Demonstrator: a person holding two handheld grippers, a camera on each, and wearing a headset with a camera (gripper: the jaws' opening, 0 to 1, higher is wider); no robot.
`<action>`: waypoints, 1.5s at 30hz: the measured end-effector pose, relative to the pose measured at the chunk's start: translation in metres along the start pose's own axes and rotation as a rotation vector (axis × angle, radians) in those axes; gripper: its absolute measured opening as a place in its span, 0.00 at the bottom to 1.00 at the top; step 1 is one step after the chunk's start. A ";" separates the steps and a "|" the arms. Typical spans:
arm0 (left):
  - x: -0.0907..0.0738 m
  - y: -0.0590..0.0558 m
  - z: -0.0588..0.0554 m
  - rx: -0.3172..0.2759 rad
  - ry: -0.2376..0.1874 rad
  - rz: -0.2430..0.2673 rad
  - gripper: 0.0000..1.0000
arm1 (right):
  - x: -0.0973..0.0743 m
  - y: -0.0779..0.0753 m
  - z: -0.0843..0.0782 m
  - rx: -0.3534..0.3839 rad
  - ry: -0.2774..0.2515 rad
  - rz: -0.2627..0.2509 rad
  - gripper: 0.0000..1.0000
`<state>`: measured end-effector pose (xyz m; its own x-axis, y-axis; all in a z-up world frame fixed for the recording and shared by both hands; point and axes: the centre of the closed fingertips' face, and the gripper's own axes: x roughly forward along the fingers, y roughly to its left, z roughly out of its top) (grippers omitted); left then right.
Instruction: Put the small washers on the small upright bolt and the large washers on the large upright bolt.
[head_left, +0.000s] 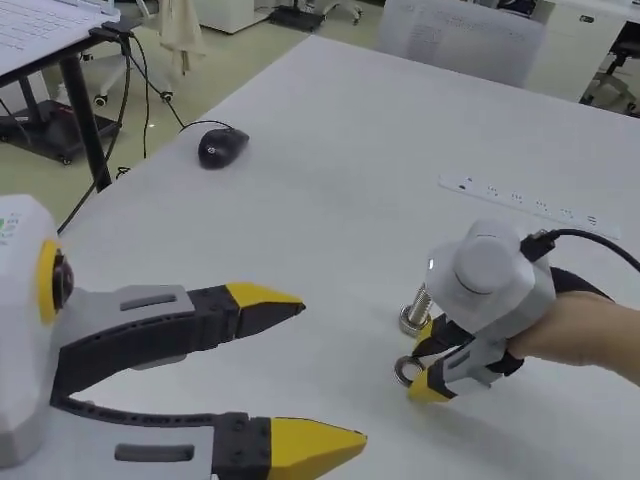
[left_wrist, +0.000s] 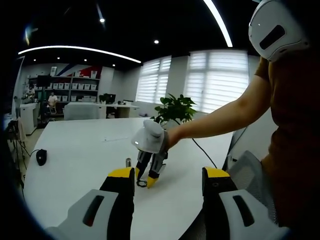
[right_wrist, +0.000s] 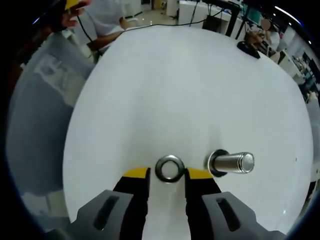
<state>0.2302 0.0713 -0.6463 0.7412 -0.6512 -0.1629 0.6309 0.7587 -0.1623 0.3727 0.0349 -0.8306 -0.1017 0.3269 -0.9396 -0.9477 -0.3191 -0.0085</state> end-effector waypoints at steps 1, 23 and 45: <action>0.000 0.000 0.000 0.000 0.000 0.000 0.53 | 0.000 -0.001 0.000 -0.001 0.000 -0.001 0.28; -0.001 0.001 0.000 0.001 0.006 0.005 0.53 | -0.004 -0.003 -0.001 0.007 0.014 -0.019 0.22; 0.006 -0.004 0.004 0.016 0.022 -0.023 0.53 | -0.059 -0.027 -0.006 0.015 -0.013 -0.119 0.22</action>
<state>0.2327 0.0645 -0.6430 0.7213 -0.6686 -0.1808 0.6515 0.7435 -0.1506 0.4063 0.0188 -0.7774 0.0081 0.3735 -0.9276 -0.9577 -0.2641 -0.1147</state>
